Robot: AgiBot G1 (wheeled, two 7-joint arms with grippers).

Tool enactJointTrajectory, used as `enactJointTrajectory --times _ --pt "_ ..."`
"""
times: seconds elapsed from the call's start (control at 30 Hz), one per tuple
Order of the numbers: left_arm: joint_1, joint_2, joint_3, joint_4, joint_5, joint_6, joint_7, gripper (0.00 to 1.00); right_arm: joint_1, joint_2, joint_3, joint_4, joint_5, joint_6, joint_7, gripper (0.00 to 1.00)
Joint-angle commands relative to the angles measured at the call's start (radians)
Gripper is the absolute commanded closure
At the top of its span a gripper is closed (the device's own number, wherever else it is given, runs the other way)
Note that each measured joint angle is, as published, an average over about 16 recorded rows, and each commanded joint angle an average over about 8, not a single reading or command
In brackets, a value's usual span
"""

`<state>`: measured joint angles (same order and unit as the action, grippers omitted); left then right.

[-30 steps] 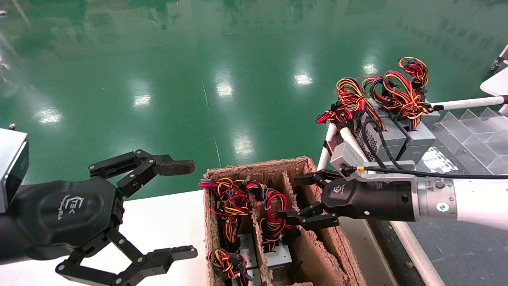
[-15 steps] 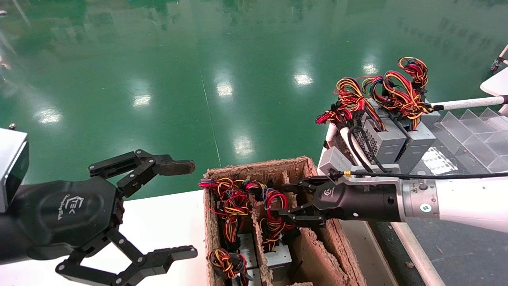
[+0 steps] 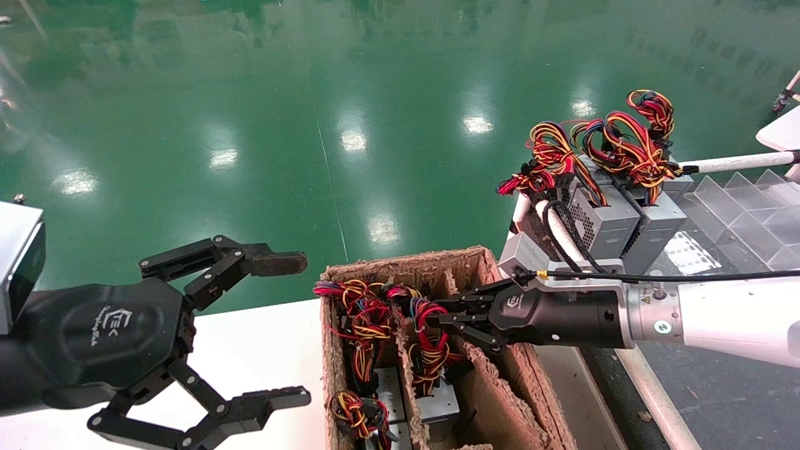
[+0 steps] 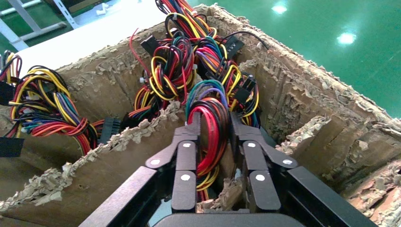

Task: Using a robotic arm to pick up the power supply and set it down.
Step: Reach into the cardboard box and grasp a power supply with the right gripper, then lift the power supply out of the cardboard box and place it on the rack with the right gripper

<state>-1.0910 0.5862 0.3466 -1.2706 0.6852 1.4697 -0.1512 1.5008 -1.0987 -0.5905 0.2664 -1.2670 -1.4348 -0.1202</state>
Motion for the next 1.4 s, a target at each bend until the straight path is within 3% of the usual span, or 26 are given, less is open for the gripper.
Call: enactJointTrajectory --times 0.03,0.57,0.93,1.13,1.4 --pt "0.0 0.0 0.0 0.0 0.0 0.0 0.0 0.0 0.003 -0.003 -0.001 -0.012 -0.001 0.0 -0.009 1.0" --pt "0.0 0.0 0.0 0.0 0.0 0.0 0.0 0.0 0.012 -0.007 0.015 -0.084 0.024 -0.033 -0.056 1.0" --pt "0.0 0.0 0.0 0.0 0.0 0.0 0.0 0.0 0.029 0.037 0.055 -0.088 0.089 -0.118 -0.08 1.0" --pt "0.0 0.0 0.001 0.0 0.0 0.0 0.0 0.0 0.049 0.095 0.086 -0.017 0.154 -0.149 -0.063 1.0" --pt "0.0 0.0 0.001 0.0 0.0 0.0 0.0 0.0 0.067 0.219 0.117 0.193 0.254 -0.143 0.029 1.0"
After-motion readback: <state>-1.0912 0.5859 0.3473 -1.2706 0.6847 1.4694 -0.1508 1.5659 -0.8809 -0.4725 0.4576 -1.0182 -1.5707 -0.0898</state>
